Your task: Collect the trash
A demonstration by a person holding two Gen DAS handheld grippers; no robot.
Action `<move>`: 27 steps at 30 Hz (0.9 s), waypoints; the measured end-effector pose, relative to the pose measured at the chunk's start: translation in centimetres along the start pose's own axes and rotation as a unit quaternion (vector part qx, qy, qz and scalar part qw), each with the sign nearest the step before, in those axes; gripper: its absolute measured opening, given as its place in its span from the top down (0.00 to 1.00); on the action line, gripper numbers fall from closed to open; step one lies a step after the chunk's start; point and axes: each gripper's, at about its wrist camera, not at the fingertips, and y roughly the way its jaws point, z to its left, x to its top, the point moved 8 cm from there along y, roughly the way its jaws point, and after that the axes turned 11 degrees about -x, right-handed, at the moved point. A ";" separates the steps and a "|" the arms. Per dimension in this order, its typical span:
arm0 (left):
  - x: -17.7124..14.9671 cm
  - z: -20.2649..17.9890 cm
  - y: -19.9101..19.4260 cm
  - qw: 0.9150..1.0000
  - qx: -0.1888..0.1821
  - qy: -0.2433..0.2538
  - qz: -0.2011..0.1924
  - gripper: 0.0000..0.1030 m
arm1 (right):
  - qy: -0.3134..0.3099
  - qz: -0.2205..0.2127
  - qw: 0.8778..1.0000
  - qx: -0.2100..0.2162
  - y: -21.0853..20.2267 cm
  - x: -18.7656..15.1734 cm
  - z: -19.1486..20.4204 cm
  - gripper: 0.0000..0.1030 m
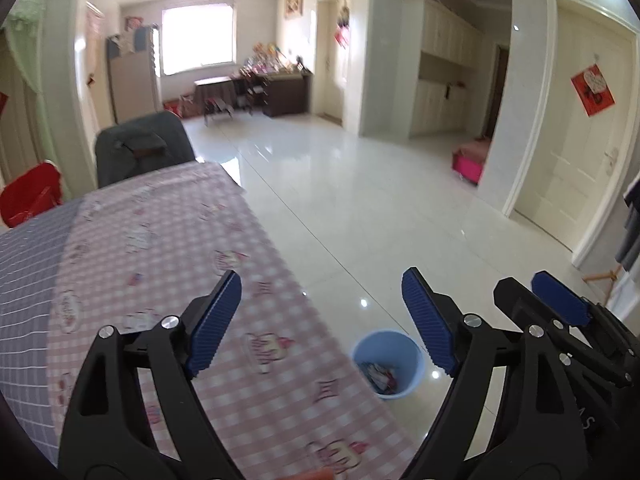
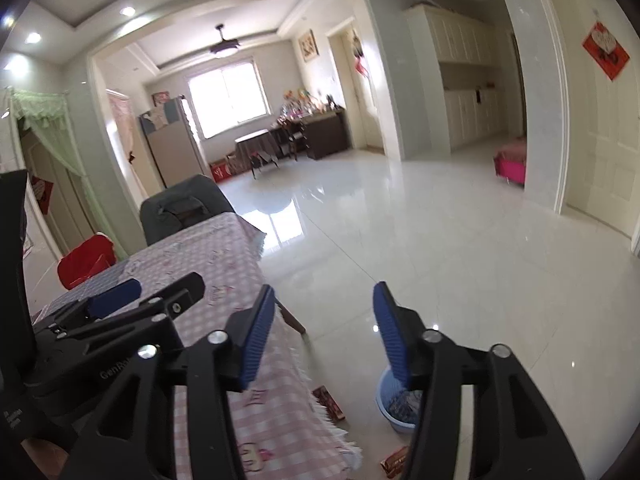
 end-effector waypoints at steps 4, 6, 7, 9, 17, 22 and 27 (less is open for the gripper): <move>-0.1 1.6 -4.1 0.999 0.026 -0.003 -0.032 0.18 | -0.015 -0.025 0.999 0.019 -3.0 0.0 2.4 0.42; -0.5 2.3 -5.9 0.998 0.038 -0.006 -0.046 0.17 | -0.019 -0.033 0.999 0.025 -4.1 0.0 3.0 0.41; -0.6 2.5 -6.5 0.998 0.041 -0.007 -0.049 0.17 | -0.022 -0.038 0.999 0.028 -4.7 -0.1 3.4 0.39; -0.8 2.9 -7.7 0.997 0.047 -0.009 -0.057 0.16 | -0.025 -0.045 0.998 0.032 -5.9 -0.3 3.8 0.37; -2.6 1.8 -12.2 0.994 0.065 0.006 -0.091 0.15 | -0.023 -0.075 0.996 0.029 -10.0 -1.5 3.2 0.32; -3.0 -0.5 -13.0 0.990 0.077 0.037 -0.108 0.15 | 0.001 -0.083 0.996 0.028 -10.9 -2.7 0.9 0.22; -3.6 -3.0 -13.3 0.988 0.080 0.056 -0.117 0.15 | 0.021 -0.090 0.995 0.025 -11.7 -3.4 -2.1 0.21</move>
